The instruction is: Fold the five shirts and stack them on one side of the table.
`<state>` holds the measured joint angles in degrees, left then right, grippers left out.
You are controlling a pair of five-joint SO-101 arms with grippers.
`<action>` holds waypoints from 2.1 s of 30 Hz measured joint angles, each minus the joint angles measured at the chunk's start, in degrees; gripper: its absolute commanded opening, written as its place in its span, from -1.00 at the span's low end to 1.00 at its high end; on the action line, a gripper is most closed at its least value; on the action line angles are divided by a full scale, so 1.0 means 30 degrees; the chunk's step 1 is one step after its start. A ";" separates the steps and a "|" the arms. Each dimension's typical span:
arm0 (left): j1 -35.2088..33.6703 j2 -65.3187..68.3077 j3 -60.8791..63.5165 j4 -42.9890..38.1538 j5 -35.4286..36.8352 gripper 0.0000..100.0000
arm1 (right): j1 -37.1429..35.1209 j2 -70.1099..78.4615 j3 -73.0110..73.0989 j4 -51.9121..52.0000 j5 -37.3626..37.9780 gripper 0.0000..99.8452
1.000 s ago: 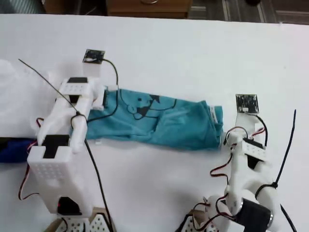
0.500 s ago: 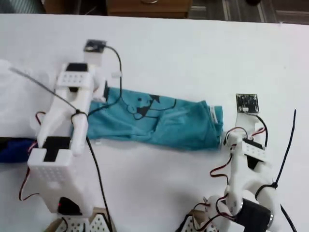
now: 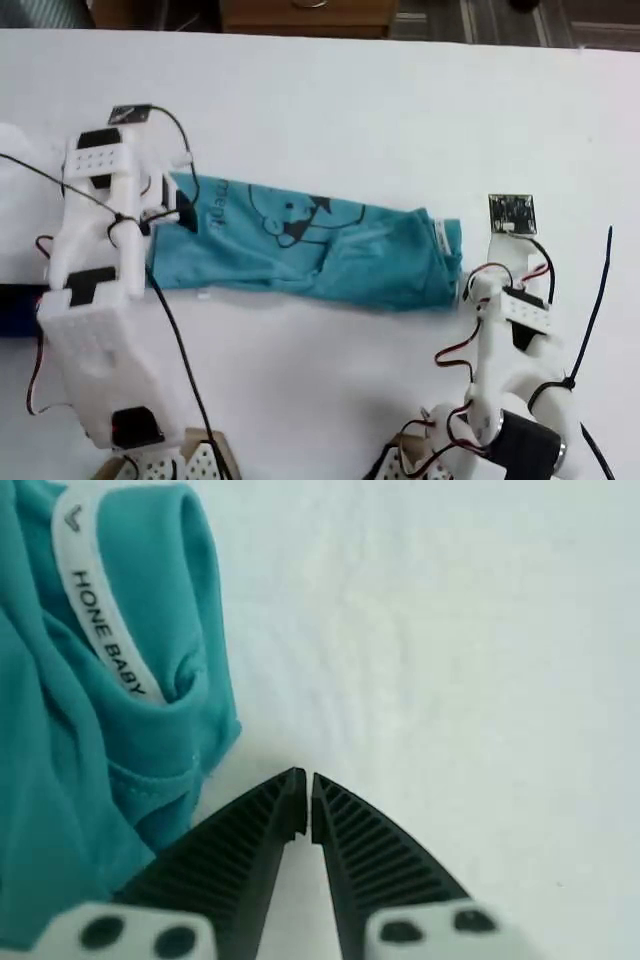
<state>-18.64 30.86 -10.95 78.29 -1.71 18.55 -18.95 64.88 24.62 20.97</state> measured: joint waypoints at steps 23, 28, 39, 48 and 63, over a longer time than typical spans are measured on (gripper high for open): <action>0.1377 0.6066 -0.6476 0.4161 -0.1407 -0.94 | 0.0000 0.0000 0.0117 0.0000 0.0000 -0.96; 0.1377 0.7853 -0.9700 0.6300 -0.1407 -0.94 | 0.0000 0.0000 0.0117 0.0000 0.0000 -0.96; -0.1201 0.5949 -1.2425 0.7707 -0.2608 -0.94 | 0.0000 0.0000 0.0117 0.0000 0.0000 -0.96; 0.0527 -0.0352 -0.6711 0.7707 -0.3048 -0.94 | 0.0000 0.0000 0.0117 0.0000 0.0000 -0.96; 1.4154 -0.3194 -0.4103 0.6857 0.0762 -0.95 | 0.0000 0.0000 0.0117 0.0000 0.0000 -0.96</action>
<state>23.82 21.27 -23.25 98.86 0.57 18.55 -18.95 65.23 24.62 20.97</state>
